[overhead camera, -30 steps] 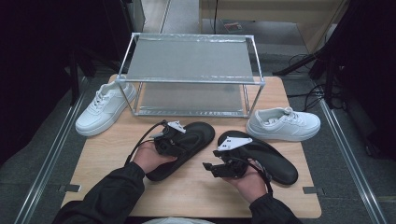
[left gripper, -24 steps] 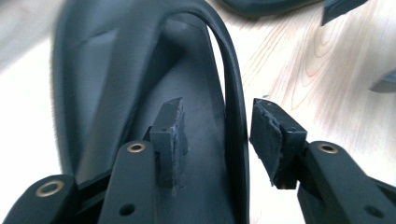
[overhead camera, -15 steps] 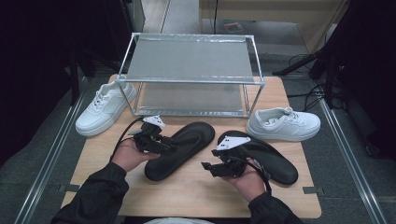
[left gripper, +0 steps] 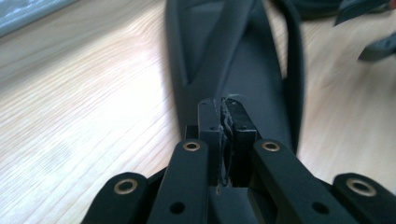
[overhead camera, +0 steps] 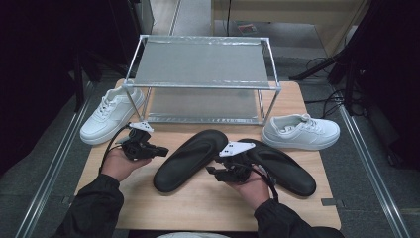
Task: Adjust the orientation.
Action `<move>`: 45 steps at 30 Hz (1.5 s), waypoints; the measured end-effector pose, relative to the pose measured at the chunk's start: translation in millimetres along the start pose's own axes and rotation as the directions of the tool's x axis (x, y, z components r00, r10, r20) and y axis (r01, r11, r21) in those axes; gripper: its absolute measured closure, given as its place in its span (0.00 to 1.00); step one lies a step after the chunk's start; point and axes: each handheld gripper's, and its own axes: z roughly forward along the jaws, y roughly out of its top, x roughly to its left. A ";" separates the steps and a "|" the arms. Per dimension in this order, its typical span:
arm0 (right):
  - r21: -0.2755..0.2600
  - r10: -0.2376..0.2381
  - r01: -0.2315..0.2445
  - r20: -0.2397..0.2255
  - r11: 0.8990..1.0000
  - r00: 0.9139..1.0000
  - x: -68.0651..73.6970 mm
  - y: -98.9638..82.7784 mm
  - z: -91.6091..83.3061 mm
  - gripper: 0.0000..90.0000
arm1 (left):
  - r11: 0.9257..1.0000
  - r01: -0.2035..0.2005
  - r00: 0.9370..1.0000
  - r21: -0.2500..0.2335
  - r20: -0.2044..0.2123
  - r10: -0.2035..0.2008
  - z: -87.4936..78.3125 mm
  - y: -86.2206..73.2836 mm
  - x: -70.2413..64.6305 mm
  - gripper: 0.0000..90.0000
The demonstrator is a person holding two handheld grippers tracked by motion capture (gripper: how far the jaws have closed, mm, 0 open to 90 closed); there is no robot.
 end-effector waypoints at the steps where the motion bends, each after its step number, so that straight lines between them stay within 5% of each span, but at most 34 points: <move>1: 0.005 0.005 -0.005 0.004 1.000 1.000 -1.5 1.2 3.5 0.79 | 1.000 0.001 1.000 0.006 -0.003 -0.001 1.5 -2.3 1.9 0.97; 7: 0.023 0.048 -0.049 0.012 0.999 0.999 -6.0 4.6 11.6 1.00 | 0.999 0.011 1.000 0.034 -0.013 -0.011 11.2 -13.1 7.2 0.96; 15: 0.065 0.070 -0.070 0.005 0.995 0.998 -10.1 9.0 30.8 1.00 | 0.997 0.029 0.999 0.068 -0.027 -0.027 24.7 -17.9 14.0 0.96; 33: 0.076 0.081 -0.079 -0.019 0.994 0.997 -11.0 7.9 34.1 1.00 | 0.995 0.074 0.997 0.070 -0.024 -0.073 25.7 -19.1 11.3 1.00; 45: 0.080 0.103 -0.099 -0.040 0.992 0.994 -15.9 9.8 35.4 1.00 | 0.992 0.077 0.997 0.103 -0.031 -0.074 23.8 -25.5 -5.0 1.00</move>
